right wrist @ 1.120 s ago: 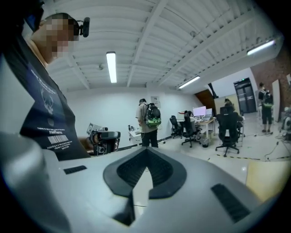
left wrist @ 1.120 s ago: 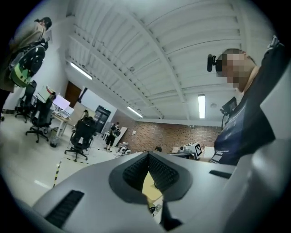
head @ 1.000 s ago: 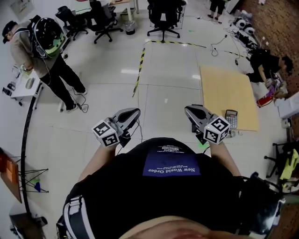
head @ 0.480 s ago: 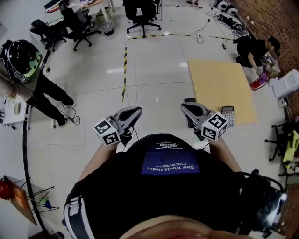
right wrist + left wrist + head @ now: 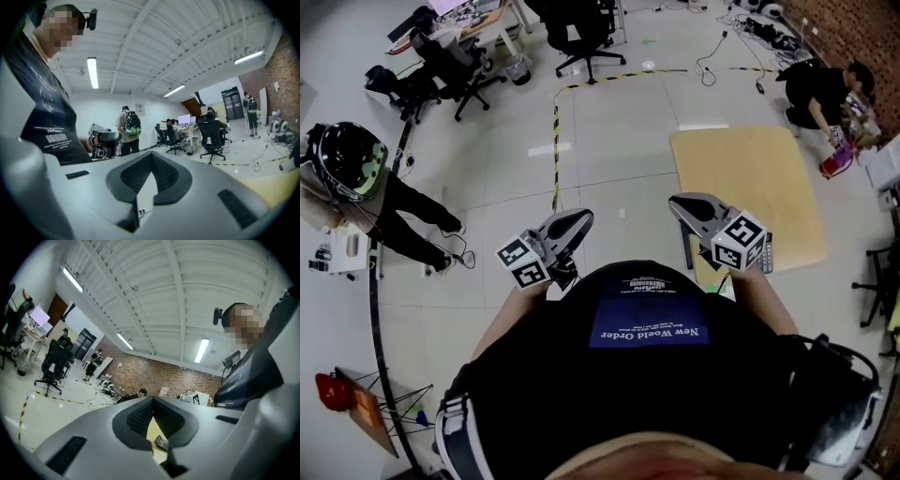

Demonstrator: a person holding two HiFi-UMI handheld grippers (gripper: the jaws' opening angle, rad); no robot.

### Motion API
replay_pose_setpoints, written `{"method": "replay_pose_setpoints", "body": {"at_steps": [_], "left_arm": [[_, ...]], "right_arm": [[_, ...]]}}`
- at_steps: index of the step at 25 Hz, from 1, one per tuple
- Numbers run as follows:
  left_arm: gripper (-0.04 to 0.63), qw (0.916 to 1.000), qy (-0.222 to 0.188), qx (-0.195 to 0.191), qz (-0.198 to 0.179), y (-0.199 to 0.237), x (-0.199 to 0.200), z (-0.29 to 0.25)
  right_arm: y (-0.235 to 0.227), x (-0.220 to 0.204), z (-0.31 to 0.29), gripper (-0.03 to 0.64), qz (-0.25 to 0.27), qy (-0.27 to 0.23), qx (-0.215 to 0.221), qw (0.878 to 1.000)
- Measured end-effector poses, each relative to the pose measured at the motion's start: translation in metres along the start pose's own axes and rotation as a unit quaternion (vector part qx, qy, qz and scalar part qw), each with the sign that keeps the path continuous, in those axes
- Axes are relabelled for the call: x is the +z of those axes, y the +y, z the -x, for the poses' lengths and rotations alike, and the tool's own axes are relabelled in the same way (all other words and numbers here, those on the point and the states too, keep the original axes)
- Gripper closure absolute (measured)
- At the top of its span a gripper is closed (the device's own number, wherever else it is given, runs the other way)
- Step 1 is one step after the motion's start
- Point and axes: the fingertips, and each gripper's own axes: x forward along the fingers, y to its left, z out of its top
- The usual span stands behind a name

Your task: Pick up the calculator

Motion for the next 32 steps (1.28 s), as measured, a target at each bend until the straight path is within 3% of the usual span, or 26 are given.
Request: {"method": "replay_pose_setpoints", "body": {"at_steps": [6,10,15,22,26,29,32], "left_arm": [[0.589,0.9960,0.056,-0.068,0.016,0.038,-0.016,-0.050],[0.588,0.9831,0.087,-0.156,0.037,0.072,-0.023,-0.103],[0.588,0.9492,0.119,-0.284,0.064,0.110,-0.023,-0.172],[0.588,0.8996,0.182,-0.393,0.057,0.141,-0.031,-0.232],[0.588,0.8600,0.230,-0.450,0.072,0.114,-0.048,-0.246],[0.588,0.8417,0.268,-0.461,0.082,0.071,-0.079,-0.259],[0.588,0.8196,0.313,-0.474,0.074,0.003,-0.145,-0.304]], "right_arm": [[-0.053,-0.027,0.027,0.632,-0.047,-0.011,-0.090,0.995],[-0.088,-0.039,0.045,0.632,-0.075,-0.016,-0.187,0.979],[-0.120,-0.033,0.055,0.632,-0.089,-0.031,-0.311,0.946],[-0.139,-0.030,0.039,0.632,-0.129,-0.056,-0.378,0.915],[-0.119,-0.021,0.053,0.632,-0.136,-0.057,-0.418,0.897],[-0.091,-0.031,0.091,0.632,-0.137,-0.063,-0.450,0.880],[-0.083,-0.062,0.172,0.632,-0.134,-0.072,-0.471,0.869]]}}
